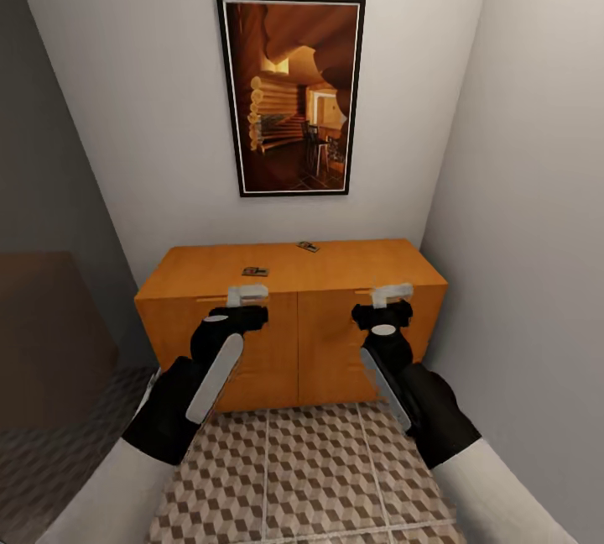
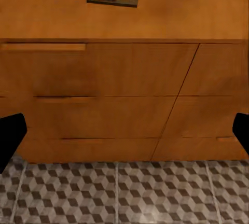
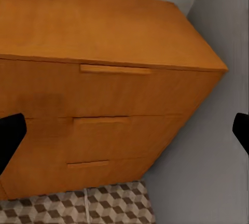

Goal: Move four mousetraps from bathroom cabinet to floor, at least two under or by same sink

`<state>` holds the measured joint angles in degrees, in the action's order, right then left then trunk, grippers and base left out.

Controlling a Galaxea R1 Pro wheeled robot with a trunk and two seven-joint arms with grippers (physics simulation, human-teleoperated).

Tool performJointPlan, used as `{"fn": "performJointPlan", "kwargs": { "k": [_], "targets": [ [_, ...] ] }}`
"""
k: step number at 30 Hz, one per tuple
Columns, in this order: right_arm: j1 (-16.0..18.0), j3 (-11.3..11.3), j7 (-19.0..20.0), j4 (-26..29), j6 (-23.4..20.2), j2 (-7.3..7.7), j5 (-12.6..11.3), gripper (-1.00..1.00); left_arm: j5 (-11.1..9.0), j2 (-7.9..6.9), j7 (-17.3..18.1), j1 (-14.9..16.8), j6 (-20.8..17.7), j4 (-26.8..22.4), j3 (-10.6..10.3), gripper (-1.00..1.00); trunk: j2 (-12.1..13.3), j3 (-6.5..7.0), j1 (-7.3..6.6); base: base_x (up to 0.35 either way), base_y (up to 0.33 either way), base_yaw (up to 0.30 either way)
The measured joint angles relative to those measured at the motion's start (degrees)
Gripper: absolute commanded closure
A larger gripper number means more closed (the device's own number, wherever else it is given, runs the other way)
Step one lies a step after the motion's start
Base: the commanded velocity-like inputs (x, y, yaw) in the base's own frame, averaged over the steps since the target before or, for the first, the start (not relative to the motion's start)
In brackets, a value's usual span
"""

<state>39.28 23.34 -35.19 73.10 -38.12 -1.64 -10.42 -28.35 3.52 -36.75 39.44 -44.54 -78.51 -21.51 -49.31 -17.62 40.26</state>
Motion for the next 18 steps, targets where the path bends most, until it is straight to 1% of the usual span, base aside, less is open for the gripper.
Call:
{"fn": "performJointPlan", "kwargs": {
  "k": [1,4,5,6,7,8,9,10,12,13,16,17,18],
  "targets": [
    [2.24,-0.61,0.00,0.51,-1.59,-0.04,-0.06,-1.00,-0.03,0.24,-1.00,2.63,-1.01,0.01,0.14,-1.00,0.00,0.01,0.00,0.000,0.000,0.000],
    [6.05,-1.26,0.01,1.02,-4.73,-0.16,-0.55,-1.00,-0.23,0.50,-1.97,6.87,-1.97,0.23,0.27,-1.00,0.00,0.00,0.00,0.000,0.000,0.000],
    [8.17,-1.64,0.01,1.43,-7.38,-0.21,-0.97,-1.00,-0.21,0.60,-2.33,9.31,-2.38,0.34,0.31,-1.00,0.00,0.01,0.00,0.000,0.000,0.000],
    [9.25,-1.90,0.01,1.63,-8.85,-0.23,-1.41,-1.00,-0.29,0.64,-2.47,10.70,-2.57,0.41,0.33,-1.00,0.00,0.00,0.00,0.000,0.000,0.000],
    [11.00,-2.46,0.01,2.01,-11.66,-0.25,-2.15,-1.00,-0.25,0.71,-2.65,12.96,-3.02,0.55,0.38,-1.00,0.00,0.01,0.00,0.000,0.000,0.000],
    [11.93,-2.75,0.00,2.15,-13.01,-0.26,-2.67,-1.00,-0.33,0.75,-2.72,14.20,-3.33,0.68,0.42,-1.00,0.00,0.00,0.00,0.000,0.000,0.000],
    [13.75,-3.16,-0.03,2.28,-15.08,-0.28,-3.39,-1.00,-0.29,0.79,-2.81,16.27,-4.05,1.23,0.62,-1.00,0.00,0.01,0.00,0.000,0.000,0.000],
    [16.80,-3.57,-0.01,2.09,-16.92,-0.27,-4.35,-1.00,-0.25,1.06,-2.88,19.41,-4.90,2.96,1.20,-1.00,0.01,0.02,0.00,0.000,0.000,0.000],
    [19.11,-3.77,0.00,1.65,-17.64,-0.25,-5.04,-1.00,-0.37,1.32,-2.91,21.78,-5.24,4.73,1.78,-1.00,0.00,0.00,0.00,0.000,0.000,0.000],
    [20.98,-3.91,0.01,0.97,-18.09,-0.25,-5.30,-1.00,-0.34,1.47,-2.89,23.68,-5.45,6.72,2.32,-1.00,0.00,0.00,0.00,0.000,0.000,0.000],
    [23.96,-4.21,-0.03,-0.48,-18.47,-0.28,-5.72,-1.00,-0.39,1.63,-2.82,26.28,-5.58,10.26,2.86,-1.00,0.00,0.00,0.00,0.000,0.000,0.000],
    [25.84,-4.45,-0.05,-1.95,-18.58,-0.28,-5.79,-1.00,-0.37,1.68,-2.75,27.83,-5.56,12.88,3.06,-1.00,0.00,0.00,0.00,0.000,0.000,0.000],
    [26.80,-4.61,-0.05,-2.98,-18.59,-0.29,-5.91,-1.00,-0.39,1.70,-2.73,28.67,-5.51,14.36,3.13,-1.00,0.00,-0.01,0.00,0.000,0.000,0.000]
  ]
}}
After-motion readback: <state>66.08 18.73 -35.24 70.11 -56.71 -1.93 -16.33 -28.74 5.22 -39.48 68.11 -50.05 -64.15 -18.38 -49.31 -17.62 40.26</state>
